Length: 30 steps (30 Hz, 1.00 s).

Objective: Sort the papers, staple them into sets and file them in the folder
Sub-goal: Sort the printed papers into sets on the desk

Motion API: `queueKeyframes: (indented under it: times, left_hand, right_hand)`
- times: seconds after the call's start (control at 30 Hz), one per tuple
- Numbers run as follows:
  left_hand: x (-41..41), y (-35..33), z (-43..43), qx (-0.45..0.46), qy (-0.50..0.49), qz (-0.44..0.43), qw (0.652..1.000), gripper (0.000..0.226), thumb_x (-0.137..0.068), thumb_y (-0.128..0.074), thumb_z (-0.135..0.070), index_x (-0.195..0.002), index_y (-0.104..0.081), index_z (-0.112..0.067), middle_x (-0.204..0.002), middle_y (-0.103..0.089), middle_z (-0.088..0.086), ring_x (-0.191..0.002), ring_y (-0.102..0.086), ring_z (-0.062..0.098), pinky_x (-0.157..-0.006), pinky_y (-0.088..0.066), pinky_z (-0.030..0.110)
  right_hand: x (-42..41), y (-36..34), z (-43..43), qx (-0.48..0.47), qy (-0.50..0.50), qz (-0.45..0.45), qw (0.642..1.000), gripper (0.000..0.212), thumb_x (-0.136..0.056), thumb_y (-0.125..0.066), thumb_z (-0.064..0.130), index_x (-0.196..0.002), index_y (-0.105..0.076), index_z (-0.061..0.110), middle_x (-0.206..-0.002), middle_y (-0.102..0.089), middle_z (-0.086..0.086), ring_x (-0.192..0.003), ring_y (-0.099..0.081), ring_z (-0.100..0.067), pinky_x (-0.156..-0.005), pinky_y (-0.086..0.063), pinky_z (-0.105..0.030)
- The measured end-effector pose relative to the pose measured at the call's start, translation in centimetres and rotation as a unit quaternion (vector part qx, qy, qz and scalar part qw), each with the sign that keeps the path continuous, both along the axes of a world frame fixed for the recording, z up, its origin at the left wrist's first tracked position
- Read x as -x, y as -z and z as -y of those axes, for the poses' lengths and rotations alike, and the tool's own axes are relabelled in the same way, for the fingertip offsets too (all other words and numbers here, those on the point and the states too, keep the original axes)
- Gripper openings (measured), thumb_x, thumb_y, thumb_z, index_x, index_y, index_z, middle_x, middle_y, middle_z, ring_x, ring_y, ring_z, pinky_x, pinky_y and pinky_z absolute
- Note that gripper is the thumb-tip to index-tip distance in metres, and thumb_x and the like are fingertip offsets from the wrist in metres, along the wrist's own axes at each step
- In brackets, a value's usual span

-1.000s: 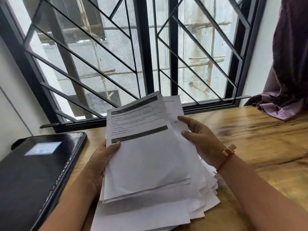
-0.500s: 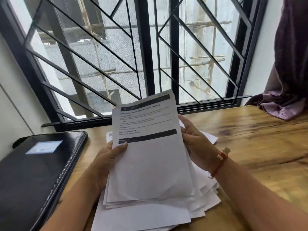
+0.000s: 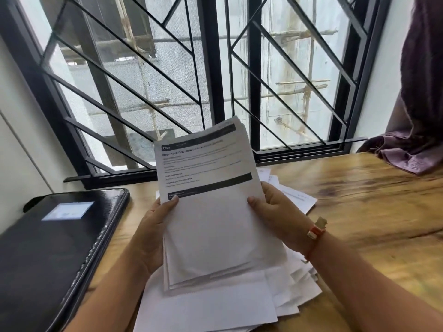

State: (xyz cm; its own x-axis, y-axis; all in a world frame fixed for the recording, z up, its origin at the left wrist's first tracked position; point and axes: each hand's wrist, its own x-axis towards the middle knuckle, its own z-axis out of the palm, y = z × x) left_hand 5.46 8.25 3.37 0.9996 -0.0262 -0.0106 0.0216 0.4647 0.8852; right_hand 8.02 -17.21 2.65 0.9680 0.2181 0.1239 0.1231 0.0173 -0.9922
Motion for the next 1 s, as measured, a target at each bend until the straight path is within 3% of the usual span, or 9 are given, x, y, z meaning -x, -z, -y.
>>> queueKeyframes:
  times: [0.1, 0.23, 0.37, 0.47, 0.63, 0.8, 1.0]
  left_hand:
    - [0.0, 0.1, 0.1, -0.028, 0.009, 0.018, 0.999, 0.037, -0.094, -0.054, -0.016, -0.13, -0.061, -0.011, -0.118, -0.071, 0.017, -0.095, -0.072, 0.029, -0.079, -0.062, 0.042]
    - [-0.2, 0.2, 0.0, -0.034, 0.014, 0.02, 0.999, 0.028, -0.089, -0.057, -0.016, -0.114, -0.069, -0.02, -0.109, -0.074, 0.011, -0.088, -0.073, 0.023, -0.071, -0.062, 0.038]
    - [-0.3, 0.1, 0.0, -0.01, 0.03, 0.037, 0.999, 0.026, -0.09, -0.056, -0.011, -0.104, -0.074, -0.024, -0.114, -0.073, 0.01, -0.095, -0.073, 0.022, -0.076, -0.062, 0.04]
    - [-0.3, 0.2, 0.2, -0.017, 0.027, 0.051, 0.998, 0.027, -0.09, -0.055, -0.011, -0.108, -0.072, -0.02, -0.117, -0.073, 0.01, -0.103, -0.071, 0.019, -0.08, -0.06, 0.034]
    - [-0.3, 0.6, 0.3, -0.077, 0.013, 0.073, 0.994, 0.036, -0.09, -0.056, -0.01, -0.125, -0.064, -0.013, -0.123, -0.07, 0.014, -0.114, -0.066, 0.025, -0.098, -0.055, 0.039]
    - [-0.3, 1.1, 0.5, -0.092, 0.013, 0.05, 0.994, 0.042, -0.094, -0.056, -0.013, -0.136, -0.055, -0.012, -0.129, -0.065, 0.019, -0.117, -0.063, 0.037, -0.099, -0.052, 0.053]
    - [-0.1, 0.4, 0.9, -0.075, -0.002, 0.076, 0.994, 0.036, -0.096, -0.051, -0.015, -0.131, -0.059, -0.016, -0.126, -0.069, 0.012, -0.109, -0.068, 0.027, -0.085, -0.06, 0.042]
  right_hand:
    - [-0.4, -0.2, 0.2, -0.01, 0.063, 0.054, 0.997, 0.022, -0.101, -0.053, 0.015, -0.119, -0.06, 0.026, -0.112, -0.073, -0.003, -0.103, -0.07, -0.029, -0.089, -0.057, -0.051]
    - [-0.5, -0.7, 0.4, -0.041, 0.113, 0.115, 0.986, 0.02, -0.098, -0.054, 0.015, -0.116, -0.058, 0.022, -0.112, -0.072, -0.005, -0.101, -0.07, -0.028, -0.09, -0.056, -0.054]
    - [0.0, -1.5, 0.3, -0.052, 0.136, 0.194, 0.97, 0.019, -0.101, -0.051, 0.008, -0.117, -0.055, 0.018, -0.111, -0.07, -0.006, -0.101, -0.068, -0.027, -0.086, -0.058, -0.043]
    - [0.4, -1.7, 0.2, -0.027, 0.151, 0.258, 0.954, 0.022, -0.097, -0.051, 0.018, -0.119, -0.052, 0.016, -0.112, -0.067, -0.005, -0.1, -0.067, -0.02, -0.086, -0.057, -0.04]
    - [0.2, -0.7, 0.0, 0.075, 0.158, 0.246, 0.953, 0.031, -0.091, -0.058, 0.039, -0.116, -0.048, 0.024, -0.106, -0.069, 0.01, -0.095, -0.068, -0.008, -0.079, -0.059, -0.038]
    - [-0.2, 0.1, -0.1, 0.123, 0.181, 0.256, 0.942, 0.024, -0.092, -0.051, 0.03, -0.114, -0.048, 0.022, -0.104, -0.063, 0.014, -0.092, -0.064, -0.004, -0.081, -0.056, -0.04]
    - [-0.1, -0.1, -0.3, 0.094, 0.202, 0.277, 0.935, 0.016, -0.095, -0.051, 0.029, -0.11, -0.046, 0.026, -0.103, -0.064, -0.002, -0.092, -0.066, -0.019, -0.078, -0.055, -0.051]
